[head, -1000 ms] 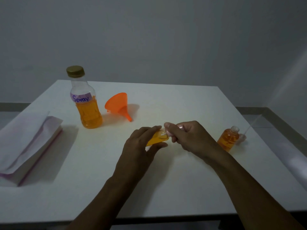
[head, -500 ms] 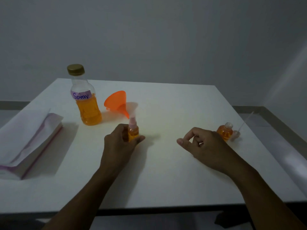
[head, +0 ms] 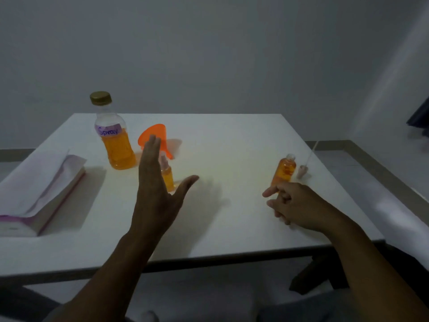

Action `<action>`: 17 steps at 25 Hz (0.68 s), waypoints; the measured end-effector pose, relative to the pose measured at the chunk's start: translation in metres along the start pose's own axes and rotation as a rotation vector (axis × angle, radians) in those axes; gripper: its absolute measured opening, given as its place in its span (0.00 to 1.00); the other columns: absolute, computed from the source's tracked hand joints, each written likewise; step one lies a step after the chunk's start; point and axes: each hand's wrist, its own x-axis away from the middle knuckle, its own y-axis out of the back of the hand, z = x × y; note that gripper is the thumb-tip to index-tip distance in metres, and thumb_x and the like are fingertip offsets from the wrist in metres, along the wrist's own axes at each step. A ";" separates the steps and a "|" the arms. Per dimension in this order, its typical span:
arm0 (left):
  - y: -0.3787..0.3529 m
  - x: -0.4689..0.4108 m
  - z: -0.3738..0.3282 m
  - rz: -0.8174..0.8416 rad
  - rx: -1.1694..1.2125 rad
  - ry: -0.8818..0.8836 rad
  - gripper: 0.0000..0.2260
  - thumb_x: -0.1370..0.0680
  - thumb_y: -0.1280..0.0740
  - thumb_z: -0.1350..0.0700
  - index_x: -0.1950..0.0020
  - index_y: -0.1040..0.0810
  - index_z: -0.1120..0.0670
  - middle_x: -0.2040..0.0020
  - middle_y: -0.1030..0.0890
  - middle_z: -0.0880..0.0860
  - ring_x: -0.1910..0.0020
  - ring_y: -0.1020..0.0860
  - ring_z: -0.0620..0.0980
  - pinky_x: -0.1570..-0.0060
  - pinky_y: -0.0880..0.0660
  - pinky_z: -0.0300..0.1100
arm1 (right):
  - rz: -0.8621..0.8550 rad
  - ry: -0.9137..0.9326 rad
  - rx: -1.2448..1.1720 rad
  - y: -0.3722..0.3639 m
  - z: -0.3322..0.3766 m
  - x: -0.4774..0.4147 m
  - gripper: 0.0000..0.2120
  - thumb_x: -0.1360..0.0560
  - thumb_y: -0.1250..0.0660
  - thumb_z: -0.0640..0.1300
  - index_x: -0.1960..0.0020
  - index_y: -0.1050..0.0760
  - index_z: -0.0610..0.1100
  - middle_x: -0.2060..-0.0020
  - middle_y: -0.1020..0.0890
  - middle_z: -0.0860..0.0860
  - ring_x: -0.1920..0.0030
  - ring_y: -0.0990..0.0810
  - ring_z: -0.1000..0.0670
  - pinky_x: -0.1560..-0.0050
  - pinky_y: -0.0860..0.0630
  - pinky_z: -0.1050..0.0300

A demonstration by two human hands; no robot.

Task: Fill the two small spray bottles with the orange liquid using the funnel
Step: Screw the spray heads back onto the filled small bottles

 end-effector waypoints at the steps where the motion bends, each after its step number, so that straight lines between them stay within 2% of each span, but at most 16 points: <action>1: -0.003 0.001 -0.011 -0.005 -0.034 -0.126 0.37 0.26 0.27 0.51 0.23 0.43 0.57 0.22 0.43 0.54 0.23 0.45 0.48 0.27 0.41 0.43 | 0.025 -0.029 0.000 0.005 -0.005 0.004 0.07 0.21 0.32 0.43 0.45 0.22 0.52 0.63 0.15 0.49 0.65 0.16 0.53 0.62 0.17 0.55; 3: -0.023 0.002 -0.030 0.072 -0.003 -0.219 0.27 0.23 0.31 0.55 0.26 0.37 0.57 0.24 0.37 0.54 0.24 0.41 0.49 0.27 0.38 0.50 | 0.010 -0.087 0.003 0.015 -0.019 0.004 0.09 0.22 0.34 0.39 0.46 0.21 0.51 0.61 0.15 0.50 0.63 0.15 0.51 0.63 0.20 0.58; 5: -0.057 0.002 -0.044 0.224 0.072 -0.157 0.23 0.21 0.34 0.54 0.27 0.34 0.55 0.27 0.32 0.52 0.27 0.35 0.46 0.29 0.34 0.47 | -0.101 -0.160 0.005 0.024 -0.034 0.000 0.10 0.23 0.34 0.39 0.45 0.22 0.50 0.57 0.15 0.50 0.58 0.16 0.51 0.61 0.22 0.58; 8: -0.111 0.005 -0.053 0.422 0.133 -0.031 0.25 0.22 0.34 0.48 0.27 0.35 0.51 0.29 0.29 0.49 0.32 0.30 0.45 0.32 0.31 0.46 | -0.351 -0.246 -0.003 0.035 -0.058 -0.014 0.12 0.23 0.34 0.38 0.41 0.25 0.48 0.46 0.20 0.50 0.50 0.22 0.51 0.60 0.28 0.61; 10: -0.138 0.003 -0.057 0.531 0.220 0.076 0.29 0.24 0.32 0.46 0.27 0.36 0.50 0.30 0.28 0.49 0.33 0.29 0.45 0.34 0.29 0.48 | -0.489 -0.238 -0.068 0.037 -0.067 -0.027 0.14 0.22 0.32 0.42 0.37 0.28 0.46 0.44 0.21 0.49 0.53 0.23 0.53 0.63 0.30 0.64; 11: -0.149 0.000 -0.062 0.574 0.259 0.117 0.31 0.26 0.31 0.44 0.26 0.37 0.49 0.30 0.28 0.49 0.33 0.28 0.46 0.34 0.29 0.46 | -0.540 -0.216 -0.109 0.035 -0.070 -0.035 0.15 0.21 0.32 0.48 0.37 0.29 0.47 0.45 0.21 0.49 0.55 0.23 0.55 0.64 0.30 0.65; 13: -0.168 -0.006 -0.072 0.614 0.311 0.176 0.34 0.28 0.29 0.43 0.26 0.38 0.48 0.29 0.29 0.48 0.33 0.29 0.46 0.36 0.30 0.42 | -0.606 -0.157 -0.166 0.032 -0.075 -0.054 0.21 0.23 0.32 0.57 0.35 0.30 0.47 0.45 0.21 0.49 0.54 0.22 0.55 0.65 0.30 0.67; 15: -0.184 -0.010 -0.080 0.622 0.347 0.194 0.33 0.28 0.28 0.45 0.27 0.37 0.49 0.30 0.28 0.48 0.35 0.28 0.45 0.38 0.29 0.40 | -0.629 -0.124 -0.190 0.028 -0.079 -0.070 0.25 0.25 0.27 0.55 0.33 0.30 0.47 0.42 0.21 0.50 0.49 0.21 0.52 0.63 0.30 0.69; 17: -0.194 -0.010 -0.082 0.612 0.342 0.177 0.28 0.26 0.29 0.46 0.29 0.33 0.50 0.35 0.25 0.47 0.40 0.26 0.44 0.44 0.29 0.34 | -0.664 -0.107 -0.190 0.024 -0.083 -0.079 0.24 0.26 0.26 0.53 0.34 0.27 0.46 0.42 0.19 0.49 0.48 0.20 0.52 0.63 0.30 0.70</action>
